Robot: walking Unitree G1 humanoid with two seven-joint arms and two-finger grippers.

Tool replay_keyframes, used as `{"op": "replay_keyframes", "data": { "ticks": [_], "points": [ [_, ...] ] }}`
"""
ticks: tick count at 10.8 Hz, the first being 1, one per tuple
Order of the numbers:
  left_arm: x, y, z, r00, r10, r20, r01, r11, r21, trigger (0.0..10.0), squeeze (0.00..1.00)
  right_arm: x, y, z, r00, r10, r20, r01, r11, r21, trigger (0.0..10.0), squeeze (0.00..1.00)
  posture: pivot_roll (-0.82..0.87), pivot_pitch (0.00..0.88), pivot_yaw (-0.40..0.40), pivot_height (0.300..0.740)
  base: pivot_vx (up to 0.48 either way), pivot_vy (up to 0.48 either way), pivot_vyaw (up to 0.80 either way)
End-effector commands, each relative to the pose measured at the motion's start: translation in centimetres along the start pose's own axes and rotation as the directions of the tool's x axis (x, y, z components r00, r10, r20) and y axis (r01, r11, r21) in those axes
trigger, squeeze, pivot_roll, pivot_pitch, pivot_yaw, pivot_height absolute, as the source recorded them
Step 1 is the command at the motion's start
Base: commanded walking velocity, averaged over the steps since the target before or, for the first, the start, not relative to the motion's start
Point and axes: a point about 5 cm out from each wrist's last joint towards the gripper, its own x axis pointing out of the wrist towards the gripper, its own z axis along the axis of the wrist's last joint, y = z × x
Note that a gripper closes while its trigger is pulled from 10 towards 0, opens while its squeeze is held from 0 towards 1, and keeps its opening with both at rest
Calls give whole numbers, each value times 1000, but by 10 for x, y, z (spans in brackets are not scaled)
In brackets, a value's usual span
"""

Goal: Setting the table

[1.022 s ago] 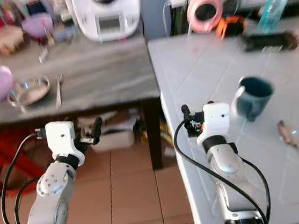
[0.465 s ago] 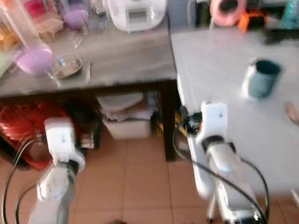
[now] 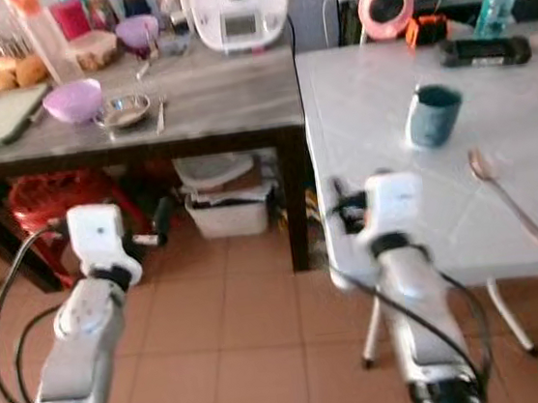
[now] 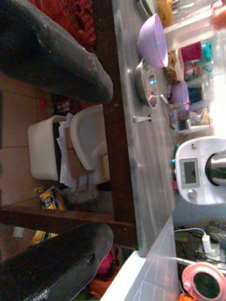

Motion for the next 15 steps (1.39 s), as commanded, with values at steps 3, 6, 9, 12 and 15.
{"op": "replay_keyframes", "data": {
  "ticks": [3,6,9,12,15],
  "points": [
    [-7,-1,-8,1000,25,9,-26,999,47,10000,0,-5,-4,9,999,-24,47,24,1000,-6,10000,0,-21,0,58,740,0,0,0],
    [-13,-3,-8,1000,2,6,-2,1000,3,10000,0,-22,-13,2,997,-67,23,68,998,-12,10000,0,-35,0,69,740,0,-100,0],
    [-11,-5,-9,1000,-9,13,9,1000,5,10000,0,-17,-4,5,999,-33,32,33,999,-13,10000,0,-33,0,62,740,0,-371,0],
    [-11,-6,-9,1000,-17,18,17,1000,-2,10000,0,-14,-7,7,999,-36,37,37,999,-16,10000,0,-30,0,60,740,0,-424,0],
    [-17,-11,-15,999,-42,-23,42,999,-13,10000,0,-13,1,-1,1000,-15,3,15,1000,6,10000,0,-15,0,63,740,82,-414,0]
  ]
}}
